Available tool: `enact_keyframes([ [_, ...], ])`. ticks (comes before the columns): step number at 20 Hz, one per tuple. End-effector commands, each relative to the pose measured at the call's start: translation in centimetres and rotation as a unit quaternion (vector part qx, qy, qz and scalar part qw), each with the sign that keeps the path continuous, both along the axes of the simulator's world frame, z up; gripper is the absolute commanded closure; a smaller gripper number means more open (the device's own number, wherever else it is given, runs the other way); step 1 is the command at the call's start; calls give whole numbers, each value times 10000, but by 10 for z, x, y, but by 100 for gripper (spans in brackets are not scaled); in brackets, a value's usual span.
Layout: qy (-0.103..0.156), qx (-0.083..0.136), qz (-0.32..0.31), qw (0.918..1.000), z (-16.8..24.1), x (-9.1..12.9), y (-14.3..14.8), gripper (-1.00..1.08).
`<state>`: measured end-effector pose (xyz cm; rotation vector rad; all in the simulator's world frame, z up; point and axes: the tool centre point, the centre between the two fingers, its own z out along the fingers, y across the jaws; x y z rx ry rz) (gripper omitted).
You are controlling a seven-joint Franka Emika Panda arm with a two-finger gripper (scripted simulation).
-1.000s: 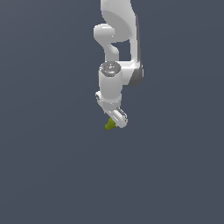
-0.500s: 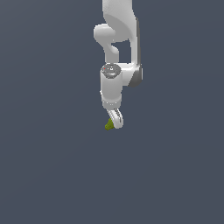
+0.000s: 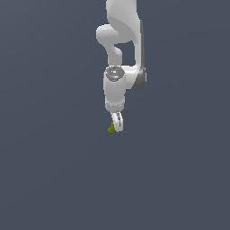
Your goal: Pick up the object and move it to a goal position.
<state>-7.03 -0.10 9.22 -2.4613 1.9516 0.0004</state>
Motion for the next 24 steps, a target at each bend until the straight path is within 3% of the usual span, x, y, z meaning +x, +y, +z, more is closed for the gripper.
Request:
enact_keyframes([
  [1, 0, -2, -92, 10000, -1, -1, 0, -92],
  [8, 1, -2, -101, 9999, -4, -1, 0, -92],
  [23, 1, -2, -126, 9999, -51, -2, 0, -92],
  [24, 1, -2, -126, 9999, -51, -2, 0, 108],
])
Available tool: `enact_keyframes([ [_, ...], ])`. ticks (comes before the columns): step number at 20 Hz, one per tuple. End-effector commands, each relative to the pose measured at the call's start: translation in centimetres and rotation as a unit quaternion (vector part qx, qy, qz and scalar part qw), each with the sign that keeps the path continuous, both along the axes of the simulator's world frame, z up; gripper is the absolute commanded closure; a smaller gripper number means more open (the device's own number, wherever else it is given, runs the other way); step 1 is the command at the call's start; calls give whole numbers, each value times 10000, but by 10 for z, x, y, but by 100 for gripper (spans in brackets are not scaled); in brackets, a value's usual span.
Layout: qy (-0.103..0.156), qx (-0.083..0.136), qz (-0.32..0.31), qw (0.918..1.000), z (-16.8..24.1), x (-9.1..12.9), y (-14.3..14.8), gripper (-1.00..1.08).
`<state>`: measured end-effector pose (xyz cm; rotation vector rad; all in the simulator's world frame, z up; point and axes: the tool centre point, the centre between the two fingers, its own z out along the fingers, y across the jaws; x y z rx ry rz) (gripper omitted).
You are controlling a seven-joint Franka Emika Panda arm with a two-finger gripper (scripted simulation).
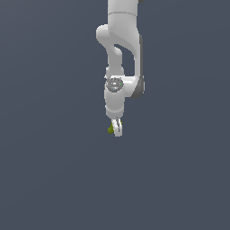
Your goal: Pick up the object and move it to a goal position.
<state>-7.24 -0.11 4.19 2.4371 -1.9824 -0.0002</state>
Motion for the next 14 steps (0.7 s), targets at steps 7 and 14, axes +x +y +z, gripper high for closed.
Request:
enact_keyframes([
  [7, 0, 0, -1, 10000, -1, 0, 0, 108],
  [14, -10, 2, 0, 10000, 4, 3, 2, 108],
])
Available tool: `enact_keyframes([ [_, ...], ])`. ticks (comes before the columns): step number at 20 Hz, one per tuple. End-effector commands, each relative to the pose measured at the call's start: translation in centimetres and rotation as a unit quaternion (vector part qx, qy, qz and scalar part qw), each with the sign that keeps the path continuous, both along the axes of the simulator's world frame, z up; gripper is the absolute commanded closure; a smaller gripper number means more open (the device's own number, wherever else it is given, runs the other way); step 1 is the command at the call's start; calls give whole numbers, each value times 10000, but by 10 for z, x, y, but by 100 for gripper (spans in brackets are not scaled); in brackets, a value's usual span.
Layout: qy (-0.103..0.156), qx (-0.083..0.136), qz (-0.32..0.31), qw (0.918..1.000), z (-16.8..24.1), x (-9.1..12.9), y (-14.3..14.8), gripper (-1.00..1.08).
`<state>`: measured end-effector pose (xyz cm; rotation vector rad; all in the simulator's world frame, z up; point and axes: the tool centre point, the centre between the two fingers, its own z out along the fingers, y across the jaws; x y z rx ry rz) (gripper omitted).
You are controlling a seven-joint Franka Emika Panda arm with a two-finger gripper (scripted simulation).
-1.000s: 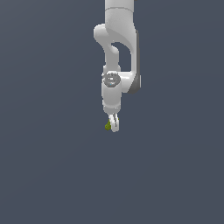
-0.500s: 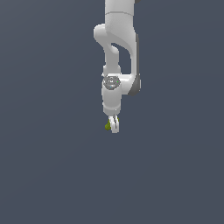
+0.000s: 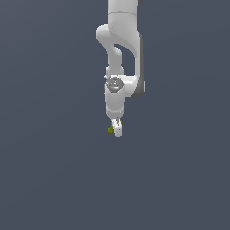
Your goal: Pick up the object and move it to a goal position.
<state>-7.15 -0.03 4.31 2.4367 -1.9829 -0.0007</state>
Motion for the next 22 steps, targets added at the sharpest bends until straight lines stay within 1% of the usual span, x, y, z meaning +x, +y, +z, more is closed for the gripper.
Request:
enact_keyframes([
  [1, -11, 1, 2, 10000, 5, 3, 2, 108],
  [5, -10, -2, 0, 10000, 19, 9, 7, 108],
  [10, -9, -8, -3, 10000, 47, 22, 18, 108],
  [22, -7, -17, -6, 10000, 148, 71, 58, 108],
])
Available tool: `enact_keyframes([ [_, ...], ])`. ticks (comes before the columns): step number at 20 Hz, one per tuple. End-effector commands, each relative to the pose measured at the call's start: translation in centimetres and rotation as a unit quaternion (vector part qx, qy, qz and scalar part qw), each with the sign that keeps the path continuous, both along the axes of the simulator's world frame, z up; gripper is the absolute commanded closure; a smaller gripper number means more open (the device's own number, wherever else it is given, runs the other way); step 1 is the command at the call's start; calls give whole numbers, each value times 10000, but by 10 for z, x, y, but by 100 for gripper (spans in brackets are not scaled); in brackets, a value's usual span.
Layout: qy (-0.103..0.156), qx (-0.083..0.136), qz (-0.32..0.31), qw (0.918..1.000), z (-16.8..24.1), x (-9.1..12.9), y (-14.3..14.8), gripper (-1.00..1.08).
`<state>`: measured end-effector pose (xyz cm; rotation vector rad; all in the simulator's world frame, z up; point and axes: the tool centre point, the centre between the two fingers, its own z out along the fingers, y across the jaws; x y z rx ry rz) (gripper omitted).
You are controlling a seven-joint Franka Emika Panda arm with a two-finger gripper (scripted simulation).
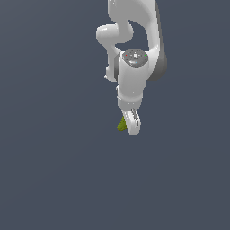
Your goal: Pick up the object and move it to a goal position.
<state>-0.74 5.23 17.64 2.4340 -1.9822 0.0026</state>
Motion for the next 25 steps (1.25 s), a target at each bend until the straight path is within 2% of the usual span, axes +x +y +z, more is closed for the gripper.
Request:
enact_keyframes([
  [1, -7, -1, -2, 10000, 24, 11, 9, 108],
  [12, -3, 9, 5, 10000, 96, 50, 39, 108],
  [25, -2, 14, 7, 10000, 120, 64, 49, 108],
])
